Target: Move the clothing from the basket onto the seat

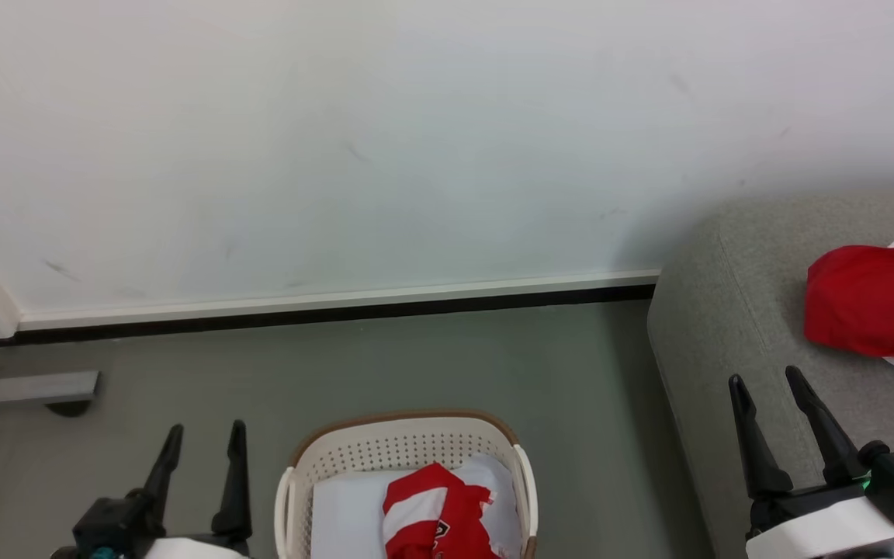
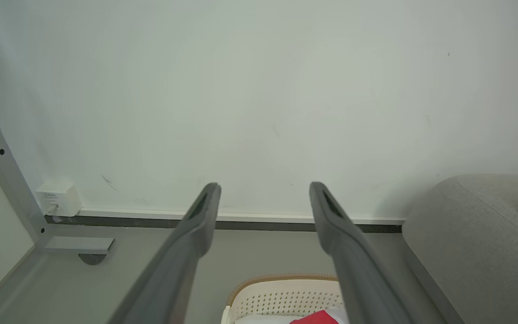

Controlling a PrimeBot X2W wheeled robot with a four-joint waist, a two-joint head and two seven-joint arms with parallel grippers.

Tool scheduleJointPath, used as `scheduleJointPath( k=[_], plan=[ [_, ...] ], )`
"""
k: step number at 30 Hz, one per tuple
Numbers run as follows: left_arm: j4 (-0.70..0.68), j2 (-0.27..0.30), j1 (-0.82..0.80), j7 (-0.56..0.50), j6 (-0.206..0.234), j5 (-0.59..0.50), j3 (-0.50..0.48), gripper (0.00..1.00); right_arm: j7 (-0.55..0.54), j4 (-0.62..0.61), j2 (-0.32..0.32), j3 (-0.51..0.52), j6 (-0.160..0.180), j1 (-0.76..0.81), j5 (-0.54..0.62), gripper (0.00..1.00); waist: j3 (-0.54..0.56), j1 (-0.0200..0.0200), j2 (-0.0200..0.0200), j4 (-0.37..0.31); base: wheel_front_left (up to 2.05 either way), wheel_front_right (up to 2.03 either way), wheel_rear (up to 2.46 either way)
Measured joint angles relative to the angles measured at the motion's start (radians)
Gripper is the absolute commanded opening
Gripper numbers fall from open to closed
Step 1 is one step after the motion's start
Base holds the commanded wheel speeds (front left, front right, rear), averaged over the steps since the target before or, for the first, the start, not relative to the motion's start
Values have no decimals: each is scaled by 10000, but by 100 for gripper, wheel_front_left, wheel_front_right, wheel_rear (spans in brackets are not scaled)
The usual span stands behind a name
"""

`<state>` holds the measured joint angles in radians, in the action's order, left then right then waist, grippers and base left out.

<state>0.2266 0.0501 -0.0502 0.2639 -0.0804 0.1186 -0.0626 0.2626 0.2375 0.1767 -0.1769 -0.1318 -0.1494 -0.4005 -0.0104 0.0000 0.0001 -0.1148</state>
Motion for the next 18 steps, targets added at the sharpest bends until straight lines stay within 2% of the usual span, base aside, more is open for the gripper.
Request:
scheduleJointPath(
  k=[10,18],
  plan=[
    [117,8,-1313,2,-213,-171,226,100,0,-267,59,19,0,-1322,-180,100,-1406,1,0,-387,0,0,0],
    [1118,328,-2460,2,-382,-265,516,100,0,-573,-50,115,0,-2354,-324,100,-2776,3,0,-834,0,0,0]
  ],
)
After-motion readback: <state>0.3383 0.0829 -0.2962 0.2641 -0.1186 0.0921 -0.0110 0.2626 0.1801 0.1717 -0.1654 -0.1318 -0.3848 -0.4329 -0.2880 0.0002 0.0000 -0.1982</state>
